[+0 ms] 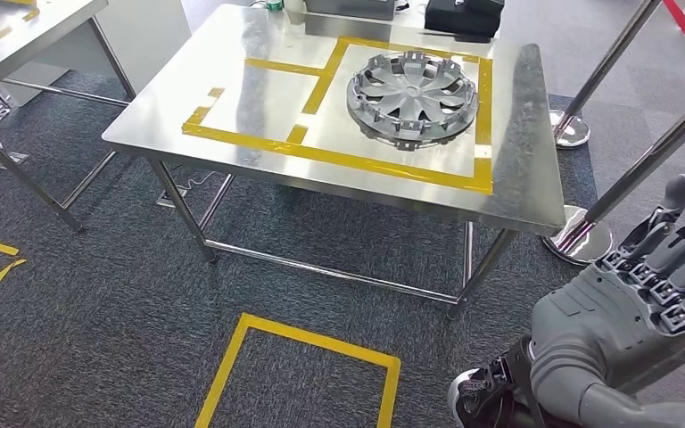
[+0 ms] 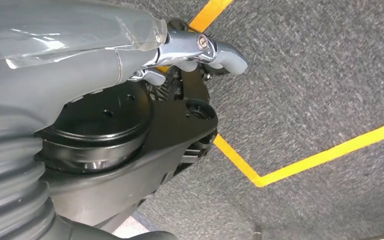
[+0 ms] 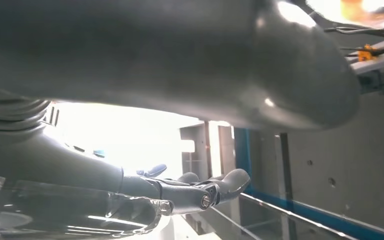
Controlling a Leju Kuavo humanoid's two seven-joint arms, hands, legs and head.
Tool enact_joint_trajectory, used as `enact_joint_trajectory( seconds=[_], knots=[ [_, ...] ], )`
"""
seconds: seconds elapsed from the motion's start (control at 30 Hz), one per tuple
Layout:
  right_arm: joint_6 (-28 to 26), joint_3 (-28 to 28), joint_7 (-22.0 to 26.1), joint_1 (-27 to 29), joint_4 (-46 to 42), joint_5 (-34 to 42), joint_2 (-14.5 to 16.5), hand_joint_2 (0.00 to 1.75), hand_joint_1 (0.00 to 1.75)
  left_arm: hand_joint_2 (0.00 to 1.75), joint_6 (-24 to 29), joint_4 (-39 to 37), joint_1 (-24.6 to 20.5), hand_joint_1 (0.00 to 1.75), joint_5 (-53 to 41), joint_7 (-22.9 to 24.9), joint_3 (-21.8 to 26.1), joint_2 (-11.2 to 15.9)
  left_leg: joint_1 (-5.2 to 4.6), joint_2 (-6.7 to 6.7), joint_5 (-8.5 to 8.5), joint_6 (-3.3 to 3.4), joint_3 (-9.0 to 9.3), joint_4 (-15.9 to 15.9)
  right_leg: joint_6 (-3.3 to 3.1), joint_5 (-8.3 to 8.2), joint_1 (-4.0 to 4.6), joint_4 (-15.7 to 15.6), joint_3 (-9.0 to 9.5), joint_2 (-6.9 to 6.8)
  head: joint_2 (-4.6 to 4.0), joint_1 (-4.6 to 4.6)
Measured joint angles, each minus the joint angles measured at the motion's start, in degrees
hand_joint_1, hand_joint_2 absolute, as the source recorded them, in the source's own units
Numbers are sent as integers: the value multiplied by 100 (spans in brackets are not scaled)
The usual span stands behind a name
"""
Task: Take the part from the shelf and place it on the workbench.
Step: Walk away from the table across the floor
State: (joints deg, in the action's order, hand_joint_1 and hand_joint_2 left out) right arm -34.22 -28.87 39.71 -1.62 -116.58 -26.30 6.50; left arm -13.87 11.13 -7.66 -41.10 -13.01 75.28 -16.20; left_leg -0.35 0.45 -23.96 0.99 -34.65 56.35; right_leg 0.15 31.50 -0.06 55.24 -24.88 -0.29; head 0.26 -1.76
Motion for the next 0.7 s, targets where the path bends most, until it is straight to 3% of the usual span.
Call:
enact_joint_trajectory(
  seconds=[0.07,0.1,0.13,0.2,0.23,0.27,0.3,0.33,0.4,0.47,0.5,0.57,0.63,0.7],
  knots=[
    [-32,-12,1,4,1,-14,-12,0,0,175,-1,0,3,0,-23,0,-1,6,22,-8,2,-71,-48,21,-67,-99,-10,-18,-89,-13,1,1],
    [-39,-16,1,6,1,-23,-15,0,0,175,-3,0,5,0,-37,0,-2,9,32,-19,-145,-103,-96,123,-105,-167,-24,-31,-145,-25,1,-9],
    [-44,-17,0,11,2,-38,-15,0,0,175,-5,0,6,0,-50,0,-3,13,44,-31,-389,-133,-170,330,-132,-241,-41,-43,-214,-37,1,-14],
    [-52,-20,0,28,2,-74,-15,0,0,175,-10,0,8,0,-74,0,-5,26,72,-41,-975,-184,-361,1036,-150,-377,-40,-31,-378,-50,0,-27],
    [-54,-20,0,37,2,-87,-16,0,0,175,-11,0,8,0,-81,0,-6,34,83,-40,-1127,-202,-427,1388,-141,-445,-40,-21,-464,-55,0,-27],
    [-56,-19,1,45,2,-96,-15,0,0,175,-11,0,9,0,-86,0,-7,44,93,-39,-1132,-213,-428,1614,-129,-512,-42,-4,-558,-60,0,-28],
    [-57,-19,1,51,2,-98,-15,0,0,175,-11,0,10,0,-88,0,-7,52,102,-39,-1017,-219,-336,1643,-113,-571,-47,18,-651,-64,0,-28],
    [-57,-18,1,56,2,-98,-15,0,0,175,-11,0,10,0,-90,0,-7,57,113,-38,-849,-224,-138,1459,-92,-624,-55,43,-744,-66,0,-28],
    [-56,-18,1,60,-8,-98,-14,0,0,175,-11,0,4,0,-91,0,-10,58,134,-46,-660,-236,476,640,-34,-706,-58,106,-886,-67,0,-29],
    [-37,-17,0,60,-29,-96,-13,0,0,175,-9,0,-6,0,-91,-2,-15,54,128,-81,-720,-226,895,-25,37,-797,-47,146,-971,-70,1,-22],
    [-20,-16,-1,61,-38,-95,-13,0,0,175,-7,0,-7,0,-91,-4,-17,53,112,-97,-752,-205,943,-150,74,-849,-48,147,-1002,-74,1,-17],
    [22,-11,-3,67,-42,-88,-14,0,0,175,4,0,6,0,-91,-13,-18,54,100,-86,-705,-109,848,-170,145,-886,-69,151,-1062,-71,0,-16],
    [62,-6,-4,72,-42,-83,-14,0,0,175,21,0,17,0,-90,-26,-18,58,97,-48,-594,30,733,-175,199,-550,-84,453,-1192,-52,0,-1],
    [89,1,-4,77,-41,-83,-15,0,0,175,36,0,18,0,-87,-37,-17,62,69,-20,-470,115,600,-166,230,33,-89,1231,-1423,-29,1,12]
  ],
)
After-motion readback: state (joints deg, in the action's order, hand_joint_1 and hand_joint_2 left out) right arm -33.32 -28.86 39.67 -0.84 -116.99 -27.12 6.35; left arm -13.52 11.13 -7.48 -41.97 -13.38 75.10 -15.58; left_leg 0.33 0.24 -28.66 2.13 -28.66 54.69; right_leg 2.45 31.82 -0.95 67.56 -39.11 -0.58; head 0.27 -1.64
